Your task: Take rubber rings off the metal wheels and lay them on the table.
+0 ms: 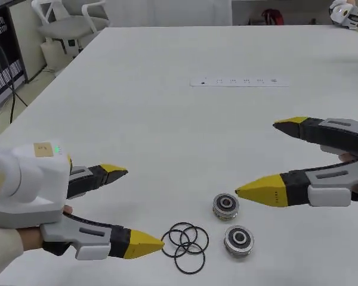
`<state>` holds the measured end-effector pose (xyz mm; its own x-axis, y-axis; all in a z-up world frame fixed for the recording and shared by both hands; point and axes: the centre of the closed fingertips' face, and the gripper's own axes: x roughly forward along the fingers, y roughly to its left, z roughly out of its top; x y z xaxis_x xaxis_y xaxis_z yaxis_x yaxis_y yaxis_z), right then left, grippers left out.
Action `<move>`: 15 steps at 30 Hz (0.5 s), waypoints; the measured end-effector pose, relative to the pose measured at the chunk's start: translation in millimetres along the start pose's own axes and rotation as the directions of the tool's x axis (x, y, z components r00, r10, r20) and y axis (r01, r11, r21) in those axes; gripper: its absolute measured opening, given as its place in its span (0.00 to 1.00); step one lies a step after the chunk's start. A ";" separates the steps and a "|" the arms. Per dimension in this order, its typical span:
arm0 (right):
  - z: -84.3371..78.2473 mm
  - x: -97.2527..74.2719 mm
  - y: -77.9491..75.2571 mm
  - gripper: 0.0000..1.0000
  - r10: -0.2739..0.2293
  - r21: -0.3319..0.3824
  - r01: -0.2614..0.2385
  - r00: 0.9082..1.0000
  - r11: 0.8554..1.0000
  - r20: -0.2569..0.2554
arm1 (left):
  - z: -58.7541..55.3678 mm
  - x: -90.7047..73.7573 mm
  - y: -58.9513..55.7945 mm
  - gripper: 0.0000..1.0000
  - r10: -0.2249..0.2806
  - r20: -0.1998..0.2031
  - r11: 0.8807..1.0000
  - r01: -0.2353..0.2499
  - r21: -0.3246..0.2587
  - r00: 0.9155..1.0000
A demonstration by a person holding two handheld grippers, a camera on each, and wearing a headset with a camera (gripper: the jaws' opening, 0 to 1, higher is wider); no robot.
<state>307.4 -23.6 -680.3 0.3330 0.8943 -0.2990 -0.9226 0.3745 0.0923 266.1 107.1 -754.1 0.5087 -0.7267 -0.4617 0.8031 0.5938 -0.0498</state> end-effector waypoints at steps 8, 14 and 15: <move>-12.7 -27.3 -7.1 1.00 -0.070 0.042 0.068 0.996 0.997 0.051 | 1.3 0.4 -0.6 0.92 -0.005 0.013 1.000 0.005 -0.009 1.000; -34.7 -34.9 -7.1 1.00 -0.097 0.064 0.096 0.995 0.993 0.005 | 1.0 1.5 -2.6 0.92 -0.014 0.015 1.000 0.015 -0.014 1.000; -37.7 -35.3 -7.4 1.00 -0.099 0.075 0.099 0.995 0.992 0.002 | 1.0 1.5 -2.8 0.92 -0.015 0.015 1.000 0.015 -0.014 1.000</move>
<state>295.1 -67.2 -706.2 0.4235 0.8532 -0.3044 -0.8680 0.4784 0.1330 264.9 104.0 -753.8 0.5011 -0.7407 -0.4476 0.8065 0.5872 -0.0688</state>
